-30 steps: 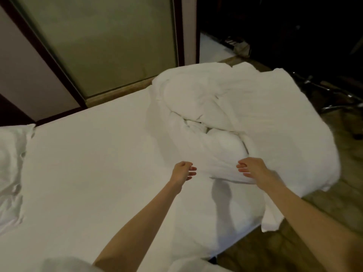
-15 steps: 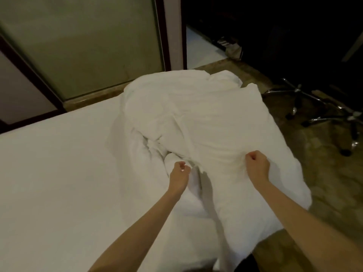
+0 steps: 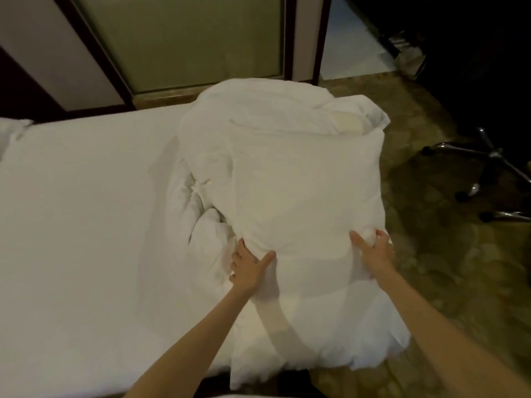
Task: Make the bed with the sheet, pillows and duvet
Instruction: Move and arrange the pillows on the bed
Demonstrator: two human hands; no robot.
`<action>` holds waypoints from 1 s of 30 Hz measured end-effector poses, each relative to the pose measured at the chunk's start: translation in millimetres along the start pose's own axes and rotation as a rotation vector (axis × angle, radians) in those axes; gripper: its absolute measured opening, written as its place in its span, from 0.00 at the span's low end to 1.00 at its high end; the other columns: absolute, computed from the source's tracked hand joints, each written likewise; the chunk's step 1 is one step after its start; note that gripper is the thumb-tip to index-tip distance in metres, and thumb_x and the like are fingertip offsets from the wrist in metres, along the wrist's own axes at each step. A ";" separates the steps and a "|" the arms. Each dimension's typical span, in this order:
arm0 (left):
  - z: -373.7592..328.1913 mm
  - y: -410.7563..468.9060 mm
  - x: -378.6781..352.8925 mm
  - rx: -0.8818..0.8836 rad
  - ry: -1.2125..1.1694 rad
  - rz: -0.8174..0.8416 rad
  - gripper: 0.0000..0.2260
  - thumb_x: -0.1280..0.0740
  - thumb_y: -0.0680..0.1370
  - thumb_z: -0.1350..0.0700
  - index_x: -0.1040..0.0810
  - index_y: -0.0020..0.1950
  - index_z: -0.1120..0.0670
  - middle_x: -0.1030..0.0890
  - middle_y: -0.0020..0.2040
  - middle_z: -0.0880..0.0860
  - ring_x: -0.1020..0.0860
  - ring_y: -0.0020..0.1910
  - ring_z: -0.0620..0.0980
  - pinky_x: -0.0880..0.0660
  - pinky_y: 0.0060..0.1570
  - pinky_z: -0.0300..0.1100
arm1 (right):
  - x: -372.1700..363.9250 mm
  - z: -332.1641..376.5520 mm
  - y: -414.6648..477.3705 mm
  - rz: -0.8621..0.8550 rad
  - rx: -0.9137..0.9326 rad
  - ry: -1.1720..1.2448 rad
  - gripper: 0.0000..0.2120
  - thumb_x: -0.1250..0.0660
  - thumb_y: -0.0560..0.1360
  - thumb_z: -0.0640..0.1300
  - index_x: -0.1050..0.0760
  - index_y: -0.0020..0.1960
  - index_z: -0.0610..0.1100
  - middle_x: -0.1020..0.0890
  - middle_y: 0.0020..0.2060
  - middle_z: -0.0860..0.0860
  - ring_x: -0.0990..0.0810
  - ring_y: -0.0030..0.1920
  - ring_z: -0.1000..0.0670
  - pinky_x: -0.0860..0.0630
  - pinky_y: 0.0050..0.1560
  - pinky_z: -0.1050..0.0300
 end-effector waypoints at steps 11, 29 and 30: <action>14.2 7.0 -0.3 0.048 -0.196 0.024 0.56 0.28 0.57 0.30 0.44 0.75 0.57 0.35 0.73 0.54 0.34 0.70 0.56 0.35 0.69 0.55 | -17.1 -12.7 20.9 0.179 -0.168 0.298 0.49 0.26 0.67 0.59 0.52 0.76 0.51 0.37 0.72 0.44 0.34 0.69 0.38 0.34 0.68 0.40; 30.6 18.7 56.5 -0.037 -0.406 -0.100 0.30 0.43 0.74 0.33 0.25 0.61 0.57 0.19 0.55 0.54 0.21 0.56 0.54 0.26 0.60 0.54 | -16.4 104.7 -100.3 0.038 0.164 0.764 0.25 0.22 0.65 0.40 0.26 0.59 0.44 0.20 0.53 0.51 0.21 0.53 0.47 0.24 0.57 0.52; 29.0 18.1 71.5 -0.071 -0.406 -0.128 0.33 0.44 0.73 0.31 0.26 0.63 0.57 0.20 0.58 0.55 0.22 0.58 0.55 0.27 0.62 0.55 | -18.7 114.9 -110.9 0.036 0.176 0.789 0.27 0.22 0.65 0.40 0.26 0.61 0.42 0.19 0.54 0.50 0.21 0.54 0.47 0.23 0.58 0.50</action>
Point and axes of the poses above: each hand's wrist, its own y-axis towards the middle knuckle, its own x-axis out of the back of the hand, z = x × y, the point moved 6 cm from there along y, towards the middle knuckle
